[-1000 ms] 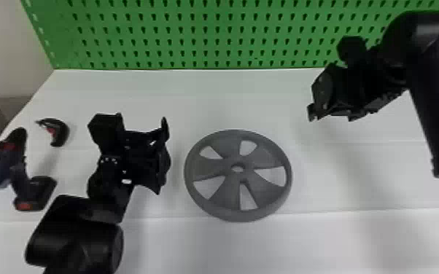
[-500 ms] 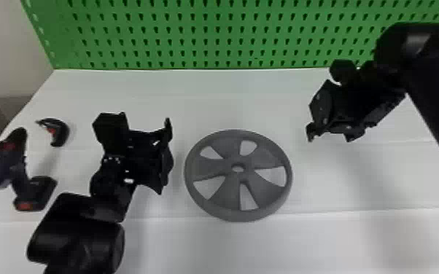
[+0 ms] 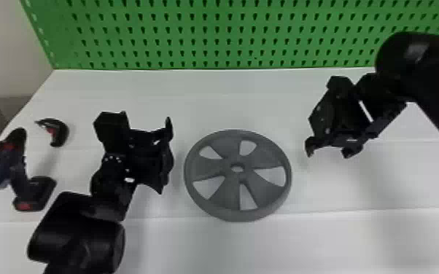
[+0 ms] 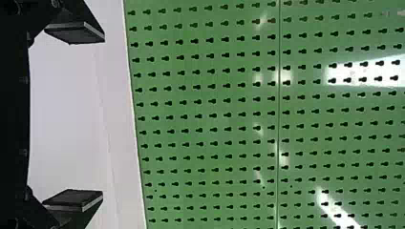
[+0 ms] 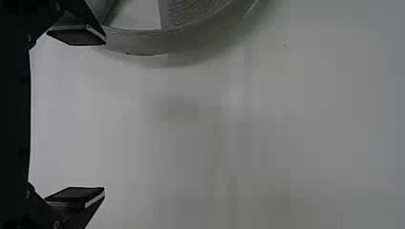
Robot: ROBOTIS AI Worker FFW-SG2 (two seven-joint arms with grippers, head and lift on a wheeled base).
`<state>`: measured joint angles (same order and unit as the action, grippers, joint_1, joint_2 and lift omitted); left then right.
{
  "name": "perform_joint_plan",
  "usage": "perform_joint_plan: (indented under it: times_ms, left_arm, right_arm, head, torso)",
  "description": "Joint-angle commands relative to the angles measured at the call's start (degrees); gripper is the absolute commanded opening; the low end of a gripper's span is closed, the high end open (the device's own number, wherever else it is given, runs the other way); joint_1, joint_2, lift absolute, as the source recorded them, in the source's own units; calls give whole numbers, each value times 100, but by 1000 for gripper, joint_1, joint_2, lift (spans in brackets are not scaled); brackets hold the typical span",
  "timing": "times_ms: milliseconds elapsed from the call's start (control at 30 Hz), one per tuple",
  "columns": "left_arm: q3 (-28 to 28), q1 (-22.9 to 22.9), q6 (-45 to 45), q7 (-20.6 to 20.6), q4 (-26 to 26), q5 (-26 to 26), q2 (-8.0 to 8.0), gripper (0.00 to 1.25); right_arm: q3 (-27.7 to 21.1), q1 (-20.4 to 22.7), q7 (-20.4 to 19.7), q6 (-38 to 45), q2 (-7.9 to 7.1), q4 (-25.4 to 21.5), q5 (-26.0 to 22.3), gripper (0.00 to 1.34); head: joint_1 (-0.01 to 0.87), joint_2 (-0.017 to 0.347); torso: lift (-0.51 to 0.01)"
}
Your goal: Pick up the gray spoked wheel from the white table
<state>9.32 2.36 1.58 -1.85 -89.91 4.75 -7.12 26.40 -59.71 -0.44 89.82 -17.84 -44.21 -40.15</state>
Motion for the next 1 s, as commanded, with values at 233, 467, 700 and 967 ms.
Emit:
perform_joint_plan:
  times_ms: [233, 467, 700, 967]
  left_arm:
    - [17, 1, -9, 0, 0, 9, -9, 1120]
    - [9, 1, -9, 0, 0, 9, -18, 1120]
    - [26, 10, -70, 0, 0, 9, -18, 1120]
    - [97, 36, -176, 0, 0, -18, -18, 1120]
  right_arm:
    - [375, -67, 0, 26, -27, 27, -55, 1085]
    - [550, -84, 0, 26, -27, 97, -37, 1085]
    - [832, -243, 0, -272, 52, 343, 411, 1086]
    - [507, -348, -650, -773, 298, 748, 666, 1086]
  head:
    - [767, 35]
    - [767, 35]
    - [767, 35]
    - [767, 35]
  torso:
    - [-107]
    - [-107]
    - [-107]
    - [-107]
